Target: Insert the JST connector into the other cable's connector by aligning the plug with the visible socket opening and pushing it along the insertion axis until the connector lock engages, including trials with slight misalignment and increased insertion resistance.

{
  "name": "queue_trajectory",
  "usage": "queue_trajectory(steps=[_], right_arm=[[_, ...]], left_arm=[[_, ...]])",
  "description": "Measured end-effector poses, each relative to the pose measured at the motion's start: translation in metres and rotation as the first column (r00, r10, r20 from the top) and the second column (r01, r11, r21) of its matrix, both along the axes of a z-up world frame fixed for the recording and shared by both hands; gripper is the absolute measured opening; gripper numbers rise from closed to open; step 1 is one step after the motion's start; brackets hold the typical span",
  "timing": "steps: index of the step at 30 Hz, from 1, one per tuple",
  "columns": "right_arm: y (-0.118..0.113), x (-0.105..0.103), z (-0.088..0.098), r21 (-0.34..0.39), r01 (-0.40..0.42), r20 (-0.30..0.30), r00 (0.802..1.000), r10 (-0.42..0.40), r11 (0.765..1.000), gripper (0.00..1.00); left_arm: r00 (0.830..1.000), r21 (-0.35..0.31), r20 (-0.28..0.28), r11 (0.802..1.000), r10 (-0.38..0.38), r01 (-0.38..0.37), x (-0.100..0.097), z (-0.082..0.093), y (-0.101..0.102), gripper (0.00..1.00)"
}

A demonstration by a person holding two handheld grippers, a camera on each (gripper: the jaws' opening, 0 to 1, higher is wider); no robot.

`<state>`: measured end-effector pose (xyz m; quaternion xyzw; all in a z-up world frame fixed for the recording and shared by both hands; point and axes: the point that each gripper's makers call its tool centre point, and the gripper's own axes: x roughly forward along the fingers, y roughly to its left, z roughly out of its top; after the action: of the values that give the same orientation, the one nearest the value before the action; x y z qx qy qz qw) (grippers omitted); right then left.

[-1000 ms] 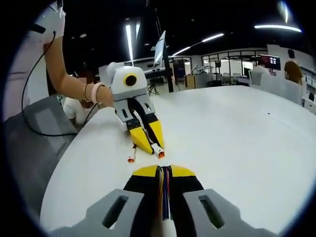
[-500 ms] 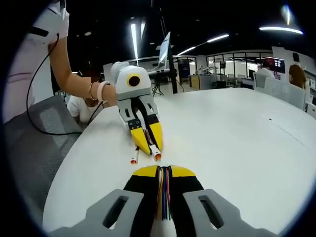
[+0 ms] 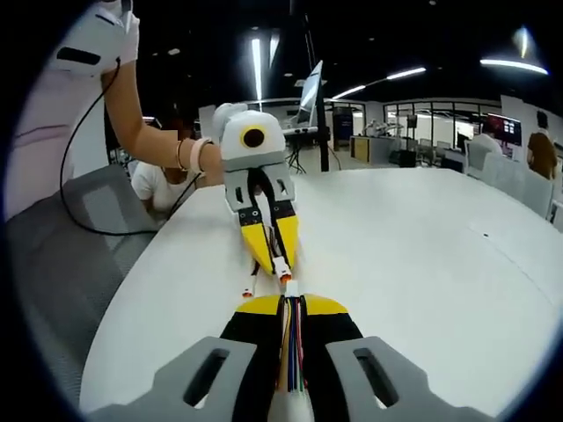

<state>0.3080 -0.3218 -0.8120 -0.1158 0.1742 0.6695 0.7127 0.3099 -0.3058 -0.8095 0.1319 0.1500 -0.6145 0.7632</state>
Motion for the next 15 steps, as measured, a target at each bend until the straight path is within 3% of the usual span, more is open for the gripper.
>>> queue_trajectory(steps=[15], right_arm=[[0.0036, -0.0062, 0.0029, -0.009, -0.053, 0.017, 0.998, 0.054, 0.999, 0.04]], left_arm=[[1.000, -0.002, 0.001, 1.000, -0.027, 0.027, -0.0029, 0.0060, -0.0034, 0.00]])
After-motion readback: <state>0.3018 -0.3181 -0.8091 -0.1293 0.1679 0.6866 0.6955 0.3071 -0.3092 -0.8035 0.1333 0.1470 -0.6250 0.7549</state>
